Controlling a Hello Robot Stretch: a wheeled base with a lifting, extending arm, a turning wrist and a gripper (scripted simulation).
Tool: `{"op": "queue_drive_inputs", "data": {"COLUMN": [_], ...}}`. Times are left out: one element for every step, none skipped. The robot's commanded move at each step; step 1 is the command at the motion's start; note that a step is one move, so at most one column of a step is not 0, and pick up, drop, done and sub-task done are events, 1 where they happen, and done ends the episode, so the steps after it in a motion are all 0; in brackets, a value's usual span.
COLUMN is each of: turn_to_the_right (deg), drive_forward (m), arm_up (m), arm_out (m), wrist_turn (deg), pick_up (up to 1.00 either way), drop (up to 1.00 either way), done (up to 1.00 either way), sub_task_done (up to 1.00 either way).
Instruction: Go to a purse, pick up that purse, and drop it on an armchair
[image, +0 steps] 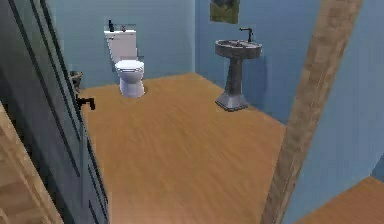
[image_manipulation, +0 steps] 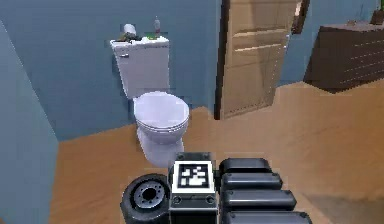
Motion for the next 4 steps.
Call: {"op": "queue_drive_inputs", "data": {"turn_to_the_right": [0.0, 15.0, 0.0, -18.0], "drive_forward": [0.1, 0.0, 0.3, 0.0], "arm_up": [0.0, 0.0, 0.0, 0.0], "arm_out": [0.0, 0.0, 0.0, 0.0], "wrist_turn": [0.0, 0.0, 0.0, 0.0], "pick_up": [0.0, 0.0, 0.0, 0.0], "drop": [0.0, 0.0, 0.0, 0.0], "done": [0.0, 0.0, 0.0, 0.0], "sub_task_done": [0.0, 0.0, 0.0, 0.0]}}
